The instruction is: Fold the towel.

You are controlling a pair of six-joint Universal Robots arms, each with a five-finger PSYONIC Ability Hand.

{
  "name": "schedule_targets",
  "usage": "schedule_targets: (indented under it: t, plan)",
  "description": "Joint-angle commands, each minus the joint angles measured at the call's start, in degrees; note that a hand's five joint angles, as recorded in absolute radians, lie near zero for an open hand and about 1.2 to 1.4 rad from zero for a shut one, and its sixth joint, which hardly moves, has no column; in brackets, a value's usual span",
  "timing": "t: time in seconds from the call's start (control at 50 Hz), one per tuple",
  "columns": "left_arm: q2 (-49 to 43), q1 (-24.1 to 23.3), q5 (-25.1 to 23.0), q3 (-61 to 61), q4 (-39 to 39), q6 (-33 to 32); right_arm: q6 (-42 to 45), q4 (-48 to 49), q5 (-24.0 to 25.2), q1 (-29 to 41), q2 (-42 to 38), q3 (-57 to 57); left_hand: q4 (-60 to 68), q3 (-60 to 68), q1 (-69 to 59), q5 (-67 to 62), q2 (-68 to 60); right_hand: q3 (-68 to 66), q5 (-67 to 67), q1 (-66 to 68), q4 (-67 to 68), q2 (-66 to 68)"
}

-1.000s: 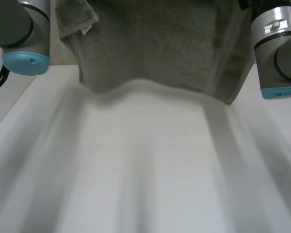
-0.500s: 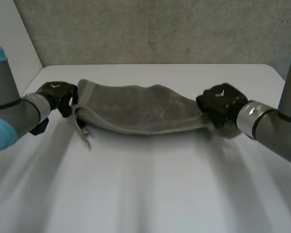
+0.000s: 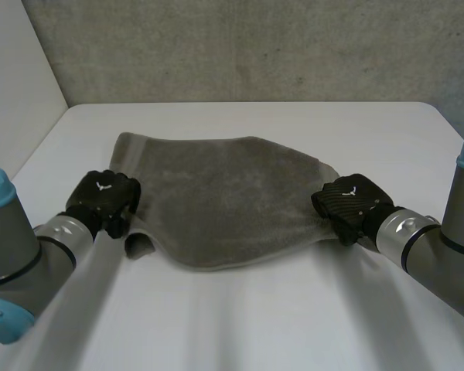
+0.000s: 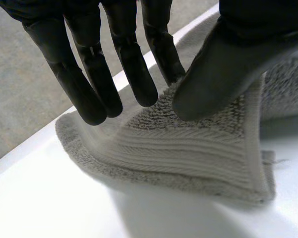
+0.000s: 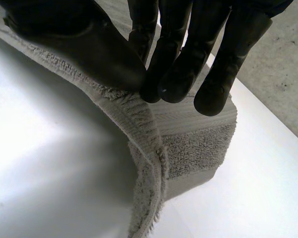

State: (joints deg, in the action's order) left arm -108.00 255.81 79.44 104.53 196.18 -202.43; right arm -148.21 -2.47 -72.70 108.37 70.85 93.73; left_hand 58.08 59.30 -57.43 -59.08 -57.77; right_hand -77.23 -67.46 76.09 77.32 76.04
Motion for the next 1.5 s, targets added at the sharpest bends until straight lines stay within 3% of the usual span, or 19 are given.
schedule_targets:
  t: [0.02,0.16,0.4,0.54,0.66,0.76,0.88,0.94,0.98,1.0,1.02,1.22,1.32,1.34,1.36,1.38,1.4,1.5]
  plan:
    - [-0.8,-1.4,0.5,2.0,1.7,-6.5,-0.2,0.0,0.2,0.0,0.3,0.6,-32.7,-33.9,32.0,43.7,32.4,-2.8,-2.5,3.9,2.7,4.0]
    - [0.3,-3.3,0.1,4.1,1.2,-6.7,-0.2,1.1,0.2,0.0,0.2,1.0,-40.1,-41.3,39.5,51.1,39.8,-2.8,-2.5,3.9,2.7,4.0]
    - [0.2,-4.9,0.3,6.6,2.3,-7.2,-0.2,1.5,0.2,0.0,0.0,1.5,-39.8,-41.0,39.1,50.8,39.5,-2.8,-2.5,3.9,2.7,4.0]
    - [-5.4,-3.0,1.1,3.1,10.5,-7.4,-0.2,1.9,-0.3,-0.2,0.2,1.6,-36.1,-37.3,35.5,47.1,35.8,-2.8,-2.5,3.9,2.7,4.0]
    - [-8.7,-1.4,3.3,0.4,12.6,-7.5,-0.2,2.0,-0.9,-2.4,1.0,1.6,-32.2,-33.4,31.6,43.2,31.9,-2.8,-2.5,3.9,2.7,4.0]
    - [-8.0,2.1,9.8,-0.6,13.2,-7.5,-0.2,2.8,-4.0,-4.4,2.7,1.3,-24.7,-25.9,24.0,35.7,24.4,-2.8,-2.5,3.9,2.7,4.0]
    - [-4.7,3.2,11.0,-0.5,13.3,-7.4,-0.2,2.9,-5.8,-5.0,4.1,0.9,-17.9,-19.1,17.3,28.9,17.6,-2.8,-2.5,3.9,2.7,4.0]
    - [-3.2,3.8,11.1,-0.4,13.3,-7.5,-0.3,2.9,-6.2,-5.4,5.4,0.8,-6.7,-7.9,6.0,17.7,6.3,-2.8,-2.5,3.9,2.7,4.0]
    - [-1.3,4.1,11.1,-0.5,13.2,-7.5,-0.7,3.2,-6.2,-5.8,7.4,0.8,12.1,10.9,-12.7,-1.1,-12.4,-2.8,-2.5,3.9,2.7,4.0]
    - [-1.2,4.1,11.1,-0.5,13.2,-7.5,-0.7,3.2,-6.2,-5.8,7.4,0.8,12.2,11.0,-12.8,-1.2,-12.5,-2.8,-2.5,3.9,2.7,4.0]
    - [0.6,4.2,10.8,-0.4,13.2,-7.5,-1.2,3.2,-6.2,-5.8,8.4,0.7,20.7,19.5,-21.3,-9.7,-21.0,-2.8,-2.5,3.9,2.7,4.0]
    - [12.8,3.1,10.6,0.1,12.5,-6.9,-5.2,2.2,-5.5,-5.6,14.2,-1.8,21.9,20.7,-22.6,-10.9,-22.2,-2.8,-2.5,3.9,2.7,4.0]
    - [15.7,1.7,10.0,2.3,12.4,-7.0,-5.2,-4.6,-3.2,-5.1,14.5,-1.2,21.9,20.7,-22.6,-10.9,-22.2,-2.8,-2.5,3.9,2.7,4.0]
    - [15.7,1.6,9.8,3.4,12.7,-7.2,-4.9,-6.5,-1.9,-4.9,14.2,-0.2,21.9,20.7,-22.6,-10.9,-22.2,14.5,14.7,-13.3,-14.6,-13.3]
    - [15.3,1.5,9.5,4.4,13.1,-7.4,-4.8,-6.6,0.0,-5.1,14.1,1.4,21.9,20.7,-22.6,-10.9,-22.2,40.0,40.2,-38.8,-40.1,-38.8]
    - [15.3,1.5,9.5,4.4,13.1,-7.4,-4.8,-6.6,0.0,-5.1,14.1,1.5,21.9,20.7,-22.6,-10.9,-22.2,40.2,40.5,-39.1,-40.3,-39.0]
    - [14.8,1.5,9.3,5.1,13.3,-7.4,-4.7,-5.6,2.5,-5.6,14.0,3.9,21.9,20.7,-22.6,-10.9,-22.2,60.4,60.6,-59.2,-60.5,-59.2]
    - [11.8,2.2,9.3,5.5,13.3,-7.4,-4.5,0.3,8.7,-5.9,13.9,11.5,21.9,20.7,-22.6,-10.9,-22.2,62.1,62.3,-61.0,-62.2,-60.9]
